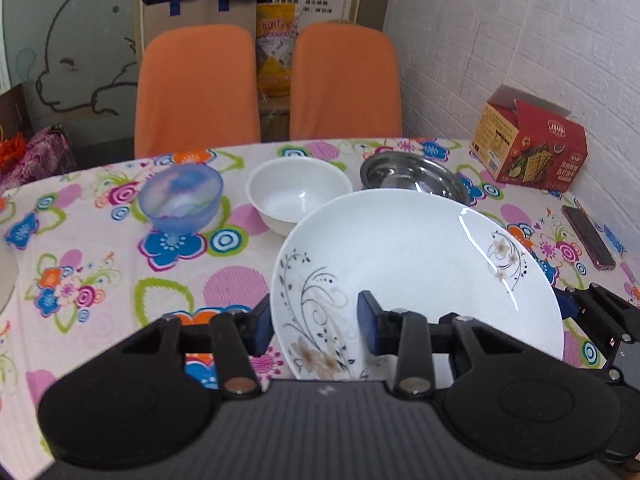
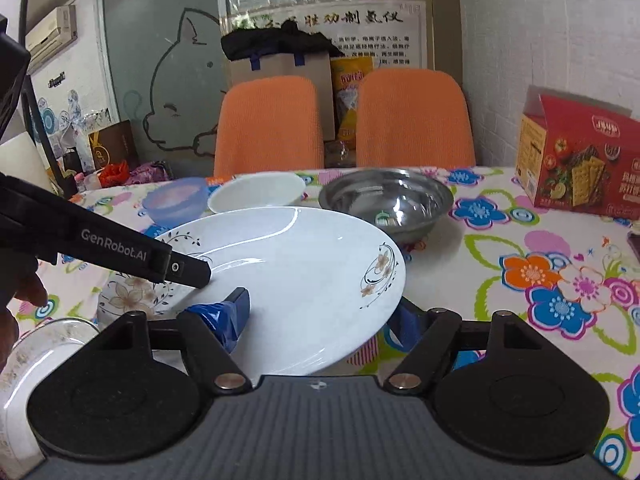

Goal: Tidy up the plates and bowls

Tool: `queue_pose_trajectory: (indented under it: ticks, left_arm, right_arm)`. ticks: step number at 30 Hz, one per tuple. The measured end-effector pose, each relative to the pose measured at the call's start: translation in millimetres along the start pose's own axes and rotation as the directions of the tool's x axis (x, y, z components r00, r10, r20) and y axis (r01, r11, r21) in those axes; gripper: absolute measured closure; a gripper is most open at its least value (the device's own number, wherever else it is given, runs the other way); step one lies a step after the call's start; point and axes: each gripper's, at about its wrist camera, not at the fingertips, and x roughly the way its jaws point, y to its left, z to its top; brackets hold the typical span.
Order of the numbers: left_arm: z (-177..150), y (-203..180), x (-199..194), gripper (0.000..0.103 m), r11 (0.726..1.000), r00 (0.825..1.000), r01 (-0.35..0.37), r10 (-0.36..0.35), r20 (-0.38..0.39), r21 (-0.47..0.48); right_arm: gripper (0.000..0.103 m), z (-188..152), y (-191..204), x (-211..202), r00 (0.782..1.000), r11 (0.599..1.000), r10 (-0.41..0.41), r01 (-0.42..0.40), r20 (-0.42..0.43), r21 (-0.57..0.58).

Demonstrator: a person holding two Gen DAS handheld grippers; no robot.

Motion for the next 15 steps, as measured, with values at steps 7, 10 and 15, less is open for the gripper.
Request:
queue_pose_trajectory:
  ticks: [7,10,15]
  left_arm:
    - [-39,38,-69,0.066,0.993,0.990,-0.118,0.120,0.070,-0.031]
    - [-66,55,-78,0.066,0.983,0.983,-0.173,0.176,0.049,-0.061]
    - [-110,72,-79,0.066,0.974,0.978,-0.206,0.207,0.005,-0.098]
  right_arm:
    - [0.040,9,51,-32,0.991,0.994,0.098,-0.094,0.086,-0.059]
    - [0.040,-2,74,-31,0.984,0.985,0.166,-0.162,0.071,-0.061]
    - [0.040,-33,107,-27,0.972,0.970,0.235,-0.235,-0.009,-0.055]
